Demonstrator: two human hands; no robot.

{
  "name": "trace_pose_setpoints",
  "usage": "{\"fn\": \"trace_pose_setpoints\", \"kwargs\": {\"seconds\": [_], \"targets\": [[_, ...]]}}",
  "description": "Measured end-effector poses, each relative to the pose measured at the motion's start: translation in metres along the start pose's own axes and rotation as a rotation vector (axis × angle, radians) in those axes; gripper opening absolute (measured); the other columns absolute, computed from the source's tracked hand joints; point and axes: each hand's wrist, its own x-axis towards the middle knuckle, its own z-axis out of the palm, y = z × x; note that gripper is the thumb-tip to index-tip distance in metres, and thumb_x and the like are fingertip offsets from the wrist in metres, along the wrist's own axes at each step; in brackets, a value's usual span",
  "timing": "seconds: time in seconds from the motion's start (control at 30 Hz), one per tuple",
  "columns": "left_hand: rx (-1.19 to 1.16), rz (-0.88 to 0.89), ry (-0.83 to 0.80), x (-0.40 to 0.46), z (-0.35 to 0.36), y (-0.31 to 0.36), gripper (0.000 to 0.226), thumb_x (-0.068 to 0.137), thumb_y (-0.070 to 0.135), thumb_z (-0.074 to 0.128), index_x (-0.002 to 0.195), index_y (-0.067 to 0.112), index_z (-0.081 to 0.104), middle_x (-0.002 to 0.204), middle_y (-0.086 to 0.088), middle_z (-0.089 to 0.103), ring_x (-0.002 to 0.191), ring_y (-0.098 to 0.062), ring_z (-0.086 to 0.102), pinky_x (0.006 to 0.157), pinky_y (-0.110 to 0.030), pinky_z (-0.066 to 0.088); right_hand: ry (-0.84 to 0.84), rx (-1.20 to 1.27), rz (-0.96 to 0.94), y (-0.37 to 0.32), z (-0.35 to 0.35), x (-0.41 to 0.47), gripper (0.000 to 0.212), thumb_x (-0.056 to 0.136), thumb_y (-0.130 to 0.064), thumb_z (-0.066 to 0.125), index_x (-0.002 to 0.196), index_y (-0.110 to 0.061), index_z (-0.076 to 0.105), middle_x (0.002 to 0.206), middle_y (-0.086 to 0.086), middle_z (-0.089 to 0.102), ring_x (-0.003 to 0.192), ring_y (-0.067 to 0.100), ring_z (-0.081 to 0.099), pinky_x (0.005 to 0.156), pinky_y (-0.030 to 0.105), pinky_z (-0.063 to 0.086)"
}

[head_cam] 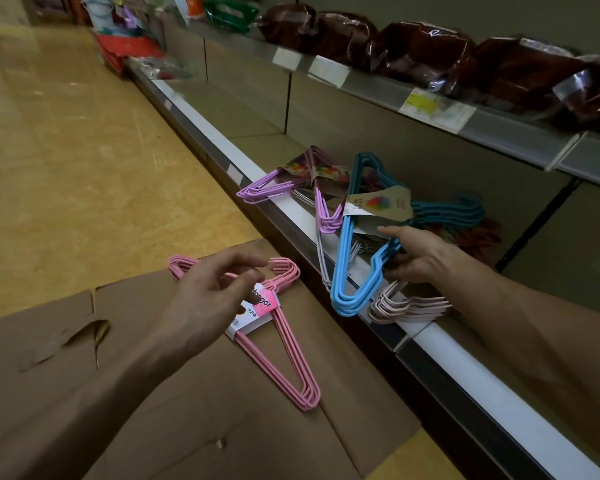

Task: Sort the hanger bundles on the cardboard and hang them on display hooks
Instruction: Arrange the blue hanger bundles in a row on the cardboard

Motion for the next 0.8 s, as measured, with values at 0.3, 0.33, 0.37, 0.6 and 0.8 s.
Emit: {"fn": "trace_pose_setpoints", "kwargs": {"seconds": [0.3,0.33,0.37,0.6,0.8], "targets": [[0.087,-0.004,-0.038,-0.006,-0.011,-0.001,0.017,0.099,0.020,0.054,0.101,0.031,0.067,0.093,0.009,0.069,0.079,-0.001,0.068,0.064,-0.022,0.056,0.105,0.120,-0.011,0.006,0.015,0.006,0.018,0.102,-0.003,0.034,0.110,-0.004,0.050,0.095,0.016,0.058,0.074,0.033,0.065,0.063,0.054,0.056],[0.089,-0.005,-0.038,-0.007,-0.013,-0.001,0.017,0.099,0.020,0.054,0.101,0.031,0.067,0.094,0.010,0.068,0.079,0.000,0.067,0.063,-0.021,0.056,0.136,0.154,-0.029,0.006,0.015,0.006,0.018,0.101,-0.002,0.033,0.103,-0.002,0.052,0.089,0.015,0.060,0.069,0.029,0.065,0.055,0.046,0.055],[0.093,-0.007,-0.039,-0.008,-0.014,0.000,0.017,0.099,0.021,0.054,0.101,0.032,0.067,0.095,0.010,0.068,0.079,0.000,0.067,0.063,-0.021,0.055,0.167,0.181,-0.057,0.005,0.015,0.006,0.020,0.099,0.001,0.033,0.094,-0.001,0.053,0.079,0.013,0.059,0.062,0.024,0.062,0.047,0.037,0.052],[0.141,-0.004,-0.036,-0.015,-0.029,0.007,0.016,0.099,0.024,0.053,0.105,0.031,0.067,0.100,0.009,0.070,0.082,-0.001,0.067,0.073,-0.029,0.057,0.061,0.394,-0.127,0.006,0.006,-0.004,0.018,0.095,0.005,0.033,0.087,-0.002,0.048,0.073,0.014,0.057,0.046,0.015,0.048,0.036,0.019,0.037],[0.184,-0.022,-0.014,-0.021,-0.038,0.017,0.017,0.100,0.022,0.050,0.106,0.028,0.065,0.102,0.011,0.065,0.081,-0.002,0.067,0.063,-0.016,0.052,-0.055,0.408,-0.134,0.010,0.013,-0.017,0.017,0.092,0.003,0.032,0.086,-0.010,0.040,0.067,0.008,0.046,0.039,0.011,0.034,0.034,0.017,0.028]]}}
